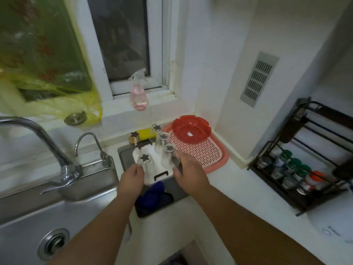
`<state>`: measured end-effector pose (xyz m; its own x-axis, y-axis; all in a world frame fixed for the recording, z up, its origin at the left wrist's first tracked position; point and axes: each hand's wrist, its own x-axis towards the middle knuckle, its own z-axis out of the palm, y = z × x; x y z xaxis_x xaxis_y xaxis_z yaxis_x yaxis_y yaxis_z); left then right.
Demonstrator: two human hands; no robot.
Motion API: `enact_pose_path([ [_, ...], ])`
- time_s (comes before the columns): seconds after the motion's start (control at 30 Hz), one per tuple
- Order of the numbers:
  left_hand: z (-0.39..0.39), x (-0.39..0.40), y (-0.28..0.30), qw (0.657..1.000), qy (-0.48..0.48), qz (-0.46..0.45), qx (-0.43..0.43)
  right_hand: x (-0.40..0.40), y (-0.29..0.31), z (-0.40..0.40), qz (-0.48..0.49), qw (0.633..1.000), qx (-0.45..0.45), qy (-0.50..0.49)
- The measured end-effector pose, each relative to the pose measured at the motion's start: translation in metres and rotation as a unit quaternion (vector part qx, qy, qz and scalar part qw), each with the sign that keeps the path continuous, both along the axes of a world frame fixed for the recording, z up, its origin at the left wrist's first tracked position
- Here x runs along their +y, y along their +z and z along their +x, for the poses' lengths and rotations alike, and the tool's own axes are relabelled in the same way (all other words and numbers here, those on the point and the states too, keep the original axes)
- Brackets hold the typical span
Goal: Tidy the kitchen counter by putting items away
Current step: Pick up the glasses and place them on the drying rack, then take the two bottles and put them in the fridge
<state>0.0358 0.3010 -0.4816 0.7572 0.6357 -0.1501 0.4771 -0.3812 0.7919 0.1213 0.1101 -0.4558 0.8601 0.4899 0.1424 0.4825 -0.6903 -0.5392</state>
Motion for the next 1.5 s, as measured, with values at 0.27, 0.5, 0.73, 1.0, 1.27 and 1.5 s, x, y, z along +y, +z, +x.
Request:
enact_pose_path([
  [0.27,-0.003,-0.154,0.059,0.917,-0.31,0.25,-0.026,-0.166,0.017,-0.043,-0.023,0.998,-0.007,-0.061],
  [0.5,-0.032,-0.31,0.067,0.845,-0.468,0.253,-0.061,-0.331,0.024,-0.137,-0.012,0.977,-0.016,-0.215],
  [0.73,-0.108,-0.481,0.054,0.762,-0.614,0.174,-0.111,-0.492,0.012,-0.329,-0.038,0.903,0.018,-0.429],
  [1.0,-0.265,-0.661,0.034,0.618,-0.767,0.146,-0.092,-0.614,0.005,-0.577,-0.052,0.772,0.093,-0.626],
  [1.27,-0.404,-0.836,0.023,0.51,-0.848,0.135,-0.045,-0.737,-0.012,-0.737,-0.029,0.664,0.112,-0.739],
  [1.5,-0.505,-1.019,0.016,0.55,-0.833,0.057,0.008,-0.909,-0.003,-0.772,0.01,0.655,0.096,-0.75],
])
